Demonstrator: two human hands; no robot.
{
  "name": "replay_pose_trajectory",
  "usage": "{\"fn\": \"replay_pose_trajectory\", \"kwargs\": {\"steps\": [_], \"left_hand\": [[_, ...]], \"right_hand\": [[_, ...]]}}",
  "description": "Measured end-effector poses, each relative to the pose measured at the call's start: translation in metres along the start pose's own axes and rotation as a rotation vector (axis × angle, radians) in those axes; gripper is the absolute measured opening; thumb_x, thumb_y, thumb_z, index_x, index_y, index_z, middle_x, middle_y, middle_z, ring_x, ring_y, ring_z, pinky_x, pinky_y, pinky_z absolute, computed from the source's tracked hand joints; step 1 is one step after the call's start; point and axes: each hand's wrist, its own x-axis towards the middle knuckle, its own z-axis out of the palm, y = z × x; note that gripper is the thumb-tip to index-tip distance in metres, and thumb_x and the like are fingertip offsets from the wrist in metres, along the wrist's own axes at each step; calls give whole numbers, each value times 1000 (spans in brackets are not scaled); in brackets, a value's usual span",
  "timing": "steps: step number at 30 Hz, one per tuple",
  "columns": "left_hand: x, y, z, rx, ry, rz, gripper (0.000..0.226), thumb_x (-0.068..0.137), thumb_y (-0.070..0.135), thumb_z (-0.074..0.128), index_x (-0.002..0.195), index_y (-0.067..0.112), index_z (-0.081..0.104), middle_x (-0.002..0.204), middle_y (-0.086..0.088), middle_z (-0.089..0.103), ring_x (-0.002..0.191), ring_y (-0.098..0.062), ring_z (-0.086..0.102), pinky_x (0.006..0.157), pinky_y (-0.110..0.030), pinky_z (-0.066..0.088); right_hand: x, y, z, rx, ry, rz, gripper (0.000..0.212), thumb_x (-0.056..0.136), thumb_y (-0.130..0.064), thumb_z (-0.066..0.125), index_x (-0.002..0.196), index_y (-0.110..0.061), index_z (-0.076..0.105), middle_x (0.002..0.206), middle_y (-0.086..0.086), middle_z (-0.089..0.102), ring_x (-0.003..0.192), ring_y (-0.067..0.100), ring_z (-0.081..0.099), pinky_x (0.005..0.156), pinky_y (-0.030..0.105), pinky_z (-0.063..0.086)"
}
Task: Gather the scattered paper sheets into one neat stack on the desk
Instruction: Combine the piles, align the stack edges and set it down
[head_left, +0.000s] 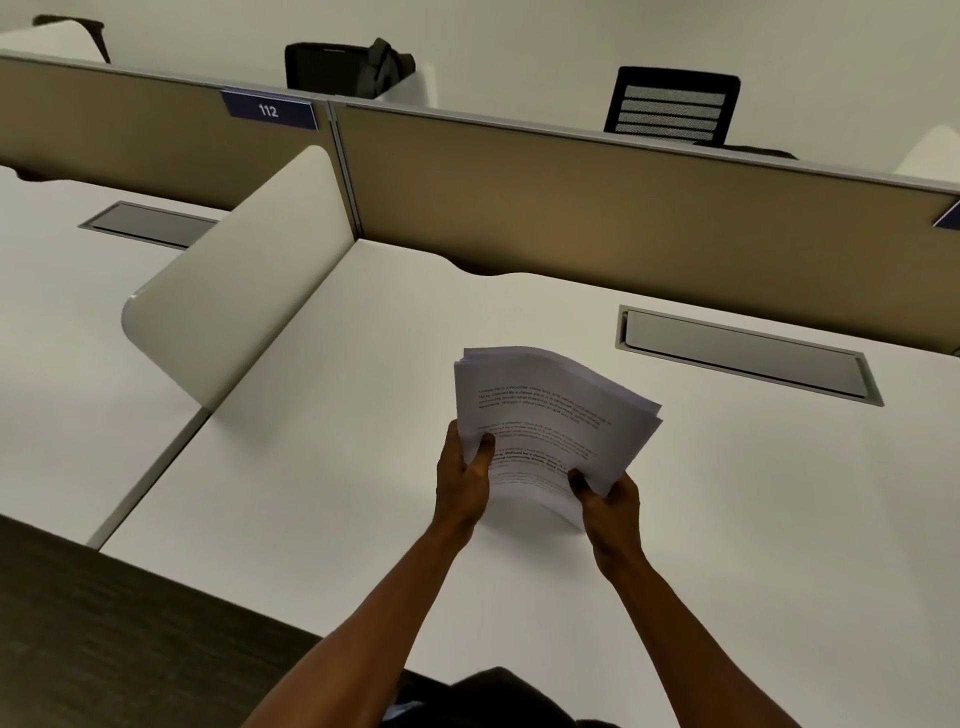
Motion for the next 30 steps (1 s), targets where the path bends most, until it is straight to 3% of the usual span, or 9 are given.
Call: {"fn": "replay_pose_trajectory", "kwargs": {"steps": [3,11,16,20,22,24,26,28,30], "left_hand": [[2,3,1,9,11,26,35,102,21,49,122,50,49,120,8,63,110,-12,62,85,-28,58],[0,-11,-4,38,-26,-46,40,102,19,51,117,55,47,120,13,62,112,-10,61,84,-24,55],[9,-11,-18,97,-109,-112,39,96,26,59,133,35,51,125,6,66,113,-18,65,94,-42,58],[14,-3,-30,103,-245,-273,35,97,27,58,132,31,54,130,2,66,118,-21,63,102,-46,52],[16,4,-33,194,-228,-299,51,94,38,62,140,31,43,138,-3,58,121,-22,59,104,-47,49],[19,22,-38,316,1,-201,83,87,46,68,153,27,22,146,-6,46,128,-24,52,107,-46,46],[25,52,-46,441,174,64,96,83,46,73,157,24,15,154,-5,36,139,-22,40,112,-40,39],[36,86,-54,594,126,348,98,79,49,76,156,27,20,158,-1,31,147,-17,27,115,-31,28],[47,121,-57,722,-55,484,95,76,55,75,154,32,25,159,4,33,150,-14,22,115,-28,20]], "right_hand": [[3,-3,-2,19,17,-15,30,89,-3,67,115,-17,64,110,3,70,104,22,65,87,35,56],[4,4,-4,-108,15,-11,28,90,-10,67,114,-21,62,107,-1,69,100,14,65,88,36,55],[13,-26,-15,-470,-9,-247,23,87,-12,70,110,-17,67,90,-6,68,84,19,66,67,13,47],[27,-59,-25,-662,-132,-419,25,85,-12,71,108,-21,70,88,-13,71,75,8,68,67,26,55],[32,-77,-27,-650,-201,-413,24,85,-12,71,105,-24,71,89,-13,72,79,1,68,68,26,55],[37,-92,-30,-628,-242,-402,27,84,-10,72,105,-27,72,89,-17,71,84,-4,66,69,18,53],[41,-104,-32,-635,-298,-411,28,85,-10,71,103,-31,71,89,-21,70,83,-5,66,67,11,51],[44,-112,-32,-674,-364,-410,28,86,-12,70,103,-34,69,89,-19,70,83,-4,66,65,10,51],[46,-116,-30,-704,-424,-403,27,87,-14,69,105,-33,69,91,-14,71,84,-2,66,64,10,52]]}}
